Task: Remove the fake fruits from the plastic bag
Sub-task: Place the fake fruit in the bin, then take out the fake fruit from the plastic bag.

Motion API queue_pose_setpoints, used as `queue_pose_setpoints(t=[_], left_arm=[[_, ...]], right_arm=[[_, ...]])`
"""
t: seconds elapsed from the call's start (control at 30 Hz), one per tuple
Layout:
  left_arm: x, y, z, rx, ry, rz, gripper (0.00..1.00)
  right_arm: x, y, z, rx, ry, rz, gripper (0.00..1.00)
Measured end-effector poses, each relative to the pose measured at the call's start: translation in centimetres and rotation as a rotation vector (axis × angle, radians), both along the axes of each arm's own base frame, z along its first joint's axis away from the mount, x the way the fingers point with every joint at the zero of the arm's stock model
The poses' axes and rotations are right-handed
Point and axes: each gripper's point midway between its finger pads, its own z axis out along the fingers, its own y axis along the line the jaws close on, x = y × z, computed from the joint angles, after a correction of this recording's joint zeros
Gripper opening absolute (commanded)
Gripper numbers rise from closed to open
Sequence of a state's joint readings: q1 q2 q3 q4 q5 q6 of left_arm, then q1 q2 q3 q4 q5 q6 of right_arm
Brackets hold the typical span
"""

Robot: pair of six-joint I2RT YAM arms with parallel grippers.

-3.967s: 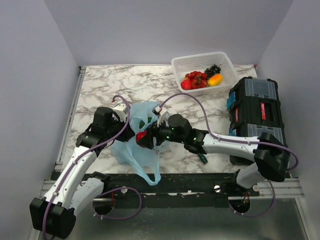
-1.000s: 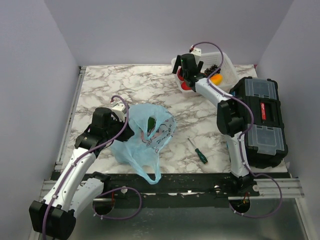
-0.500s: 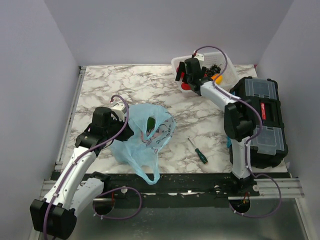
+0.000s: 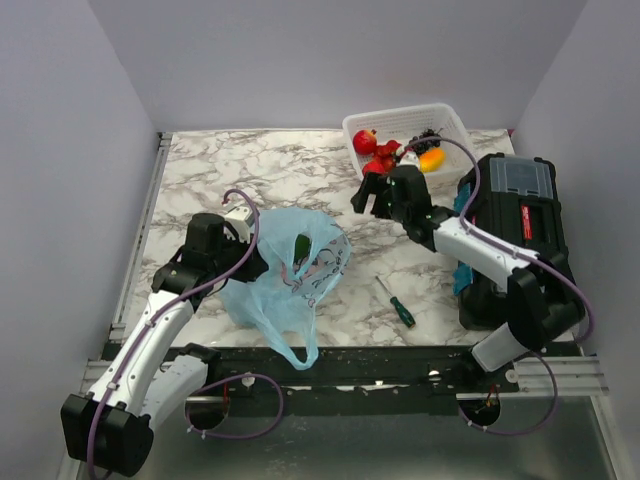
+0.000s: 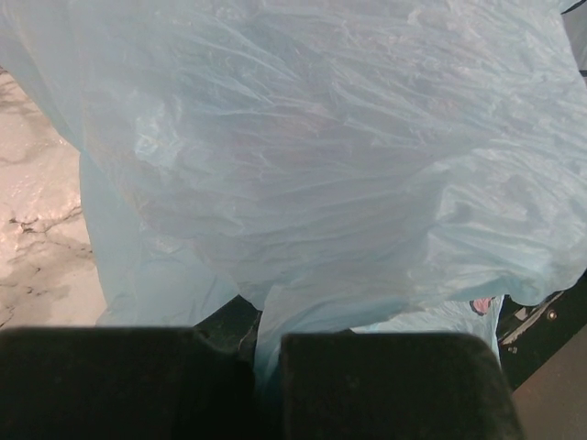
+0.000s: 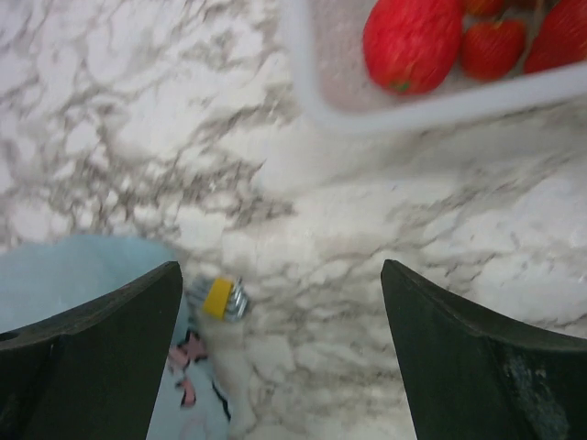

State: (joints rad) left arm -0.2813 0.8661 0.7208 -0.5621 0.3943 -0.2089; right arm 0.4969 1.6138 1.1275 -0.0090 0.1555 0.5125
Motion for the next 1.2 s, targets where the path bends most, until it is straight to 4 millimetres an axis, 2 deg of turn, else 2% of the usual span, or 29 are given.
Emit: queue_pose_setpoints(t=[0.17, 0.27, 0.33, 0.47, 0.57, 0.77, 0.9, 1.0, 1.07, 1.2], left_arm=[[0.0, -0.1, -0.1, 0.000, 0.007, -0.003, 0.00], [0.0, -0.1, -0.3, 0.001, 0.015, -0.003, 0.00], [0.0, -0.1, -0.4, 0.002, 0.019, -0.003, 0.00], [0.0, -0.1, -0.4, 0.003, 0.020, -0.003, 0.00], [0.1, -0.1, -0.5, 0.002, 0.024, -0.003, 0.00], [0.1, 0.0, -0.7, 0.003, 0.030, -0.001, 0.00], [0.1, 0.0, -0.7, 0.003, 0.031, 0.000, 0.00], [0.1, 0.0, -0.7, 0.003, 0.030, 0.001, 0.00], [0.1, 0.0, -0.7, 0.003, 0.031, 0.001, 0.00], [0.1, 0.0, -0.7, 0.003, 0.031, 0.001, 0.00]], right_arm=[[-8.8, 3.7, -1.7, 0.015, 0.034, 0.203, 0.90], [-13.3, 5.7, -0.6, 0.034, 0.002, 0.315, 0.90], [-15.3, 6.1, 0.7, 0.063, -0.032, 0.359, 0.90], [-17.7, 5.4, 2.1, 0.129, -0.074, 0.385, 0.90], [-19.5, 6.0, 2.3, 0.150, -0.084, 0.437, 0.90], [-23.4, 10.3, 4.6, 0.177, -0.124, 0.615, 0.88], [-26.2, 14.1, 5.4, 0.163, -0.158, 0.731, 0.86], [-27.9, 16.9, 4.7, 0.122, -0.173, 0.795, 0.80], [-28.5, 18.5, 3.5, 0.092, -0.161, 0.820, 0.79], [-27.8, 19.8, -0.2, 0.019, -0.127, 0.804, 0.77]])
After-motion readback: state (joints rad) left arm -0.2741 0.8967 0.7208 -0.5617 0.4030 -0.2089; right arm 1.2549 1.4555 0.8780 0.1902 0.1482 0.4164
